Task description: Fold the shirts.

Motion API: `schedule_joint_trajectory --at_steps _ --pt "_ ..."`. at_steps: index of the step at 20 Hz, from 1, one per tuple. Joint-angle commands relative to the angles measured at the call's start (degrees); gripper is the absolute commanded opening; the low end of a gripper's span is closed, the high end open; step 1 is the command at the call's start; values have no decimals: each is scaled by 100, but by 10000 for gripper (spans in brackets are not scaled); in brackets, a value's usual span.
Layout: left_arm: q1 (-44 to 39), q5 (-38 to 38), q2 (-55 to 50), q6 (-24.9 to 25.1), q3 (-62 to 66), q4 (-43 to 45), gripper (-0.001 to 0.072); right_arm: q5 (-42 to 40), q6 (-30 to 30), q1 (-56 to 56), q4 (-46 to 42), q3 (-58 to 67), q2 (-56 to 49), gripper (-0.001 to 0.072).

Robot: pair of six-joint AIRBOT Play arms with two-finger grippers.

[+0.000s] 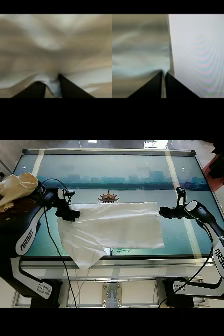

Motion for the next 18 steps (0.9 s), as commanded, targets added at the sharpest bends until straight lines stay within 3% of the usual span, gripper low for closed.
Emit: schedule_joint_trajectory --at_steps 1,2,3,6,10,13,15,17,18 --pt "-9 258 39 -116 -22 63 516 214 0 2 83 -26 4 255" --pt "-9 249 72 -116 72 66 547 361 0 0 107 -9 7 308" --pt "-7 286 166 -114 186 70 547 623 0 -7 101 57 7 316" --pt "-7 442 872 0 549 109 545 1746 0 -13 -190 461 151 317" --pt "192 586 2551 -33 201 605 543 2618 118 -52 -870 466 879 320" --pt "682 186 3904 -507 -1528 247 543 2789 184 -382 -769 -214 1449 345" --pt "876 396 4778 -949 -3097 -310 542 2747 142 -654 -361 -732 1799 345" --pt "883 844 5460 -1751 -4406 -752 542 2691 125 -822 -205 -1045 2107 345" --pt "883 957 5639 -1867 -4872 -1158 543 2691 127 -848 -208 -1104 2223 345"
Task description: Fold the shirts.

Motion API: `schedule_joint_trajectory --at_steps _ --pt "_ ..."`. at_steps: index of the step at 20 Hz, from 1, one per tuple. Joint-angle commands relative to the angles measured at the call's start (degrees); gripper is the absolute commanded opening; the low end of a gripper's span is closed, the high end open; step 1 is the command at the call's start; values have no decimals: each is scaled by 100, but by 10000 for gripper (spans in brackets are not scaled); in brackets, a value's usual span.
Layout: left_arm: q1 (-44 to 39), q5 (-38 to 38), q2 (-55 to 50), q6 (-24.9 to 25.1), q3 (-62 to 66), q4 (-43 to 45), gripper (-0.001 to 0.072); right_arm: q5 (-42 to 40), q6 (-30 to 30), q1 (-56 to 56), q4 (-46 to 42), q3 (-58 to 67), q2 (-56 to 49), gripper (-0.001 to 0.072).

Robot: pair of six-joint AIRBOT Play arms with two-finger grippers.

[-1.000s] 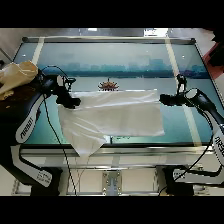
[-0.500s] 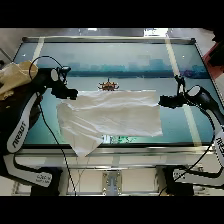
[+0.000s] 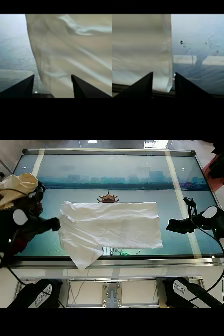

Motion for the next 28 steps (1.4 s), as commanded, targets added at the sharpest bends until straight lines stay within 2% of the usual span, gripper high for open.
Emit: schedule_joint_trajectory --at_steps 1,3,9,14,18,21,22,24,25,27,28 --pt "114 339 916 -778 -1862 -1202 542 59 -11 -199 188 -391 511 345" --pt "114 245 883 -752 -2245 -1670 544 -48 -11 -197 304 -389 682 345" --pt "114 -365 883 -901 -2417 -1545 545 -238 -39 -197 522 -387 922 345" --pt "111 17 542 -876 -2610 -1733 545 -348 -166 -197 691 -387 925 345" --pt "111 737 -114 -393 -2623 -2356 541 -356 -170 -197 789 -387 927 345" --pt "111 767 -573 -120 -2623 -2608 539 -356 -170 -197 844 -387 931 345" --pt "111 802 -662 -66 -2623 -2686 467 -356 -170 -197 861 -387 931 345" --pt "111 905 -686 144 -2601 -2872 48 -348 -168 -197 909 -387 931 344" --pt "111 901 -684 315 -2555 -2949 16 -323 -166 -197 918 -387 931 334" --pt "111 756 -671 398 -2374 -2940 16 -9 -125 -197 831 -389 931 323" --pt "111 662 -643 470 -2234 -2942 15 409 -33 -199 693 -409 931 325"
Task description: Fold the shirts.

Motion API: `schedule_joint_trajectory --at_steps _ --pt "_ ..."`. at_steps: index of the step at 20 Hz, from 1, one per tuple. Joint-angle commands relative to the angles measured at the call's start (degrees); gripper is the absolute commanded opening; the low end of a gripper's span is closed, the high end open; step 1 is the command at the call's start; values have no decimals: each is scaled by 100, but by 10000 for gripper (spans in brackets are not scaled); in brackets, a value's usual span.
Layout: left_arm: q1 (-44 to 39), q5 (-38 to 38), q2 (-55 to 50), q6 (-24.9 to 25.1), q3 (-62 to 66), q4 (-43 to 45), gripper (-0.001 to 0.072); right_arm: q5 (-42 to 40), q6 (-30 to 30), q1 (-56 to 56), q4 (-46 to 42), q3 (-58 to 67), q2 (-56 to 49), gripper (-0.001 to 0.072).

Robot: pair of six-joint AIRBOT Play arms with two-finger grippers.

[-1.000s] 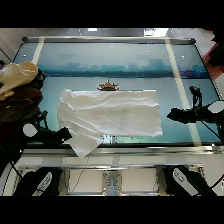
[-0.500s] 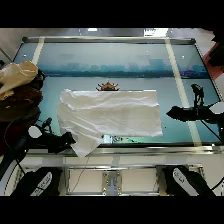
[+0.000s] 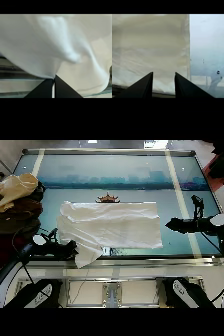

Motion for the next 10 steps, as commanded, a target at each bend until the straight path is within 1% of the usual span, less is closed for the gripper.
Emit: schedule_joint_trajectory --at_steps 1,2,3,4,6,7,8,10 --pt "0 -321 33 291 372 -195 16 920 236 -4 -350 -98 4 328" --pt "0 -468 105 343 525 -192 16 1099 367 -13 -468 -273 4 347" --pt "0 -621 190 378 682 -192 16 1058 376 -72 -400 -503 4 346" --pt "0 -756 308 426 844 -181 16 892 479 -192 -254 -789 4 346" --pt "0 -734 597 422 1047 -168 15 708 514 -525 -20 -1325 4 349" --pt "0 -737 695 413 1106 -173 15 710 516 -728 109 -1550 4 406" --pt "0 -737 745 415 1154 -173 15 702 503 -938 404 -1775 4 433" --pt "0 -734 745 413 1174 -181 15 389 326 -1132 1014 -2135 4 433"
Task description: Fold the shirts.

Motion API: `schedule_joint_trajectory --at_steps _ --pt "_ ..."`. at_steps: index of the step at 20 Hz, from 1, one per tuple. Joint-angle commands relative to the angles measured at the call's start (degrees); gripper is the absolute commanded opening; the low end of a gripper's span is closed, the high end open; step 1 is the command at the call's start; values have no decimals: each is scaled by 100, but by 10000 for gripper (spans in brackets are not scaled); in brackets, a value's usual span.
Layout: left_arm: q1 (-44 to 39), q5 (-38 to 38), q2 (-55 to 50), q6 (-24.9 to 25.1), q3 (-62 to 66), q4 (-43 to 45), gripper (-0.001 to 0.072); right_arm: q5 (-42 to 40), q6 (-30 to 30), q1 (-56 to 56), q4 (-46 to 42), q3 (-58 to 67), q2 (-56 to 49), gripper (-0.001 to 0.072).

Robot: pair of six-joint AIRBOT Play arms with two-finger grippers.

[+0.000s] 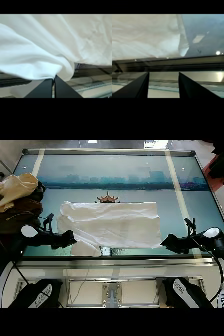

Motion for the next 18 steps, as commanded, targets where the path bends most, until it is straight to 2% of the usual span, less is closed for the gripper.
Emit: schedule_joint_trajectory --at_steps 1,8,10,11,12,13,14,16,18 --pt "0 -68 125 24 136 -15 15 -498 -109 -326 772 -678 4 433" --pt "0 -70 125 26 136 -11 15 -2046 -118 -323 1338 -1333 2 429" --pt "0 -63 125 33 136 -7 15 -2400 -118 -323 1506 -1333 0 361" --pt "0 -39 125 52 136 -7 15 -2535 -136 -323 1644 -1333 0 359" --pt "0 -17 125 52 136 -7 15 -2599 -208 -323 1786 -1333 0 249" --pt "0 0 127 74 136 -9 15 -2603 -492 -323 1989 -1333 0 52" --pt "0 -2 127 103 138 -9 15 -2533 -732 -323 2216 -1329 2 26" --pt "0 -7 127 273 227 -2 15 -2044 -1189 -334 2778 -1268 4 25" --pt "0 -90 227 472 603 79 15 -1436 -1248 -334 2820 -1001 39 23"
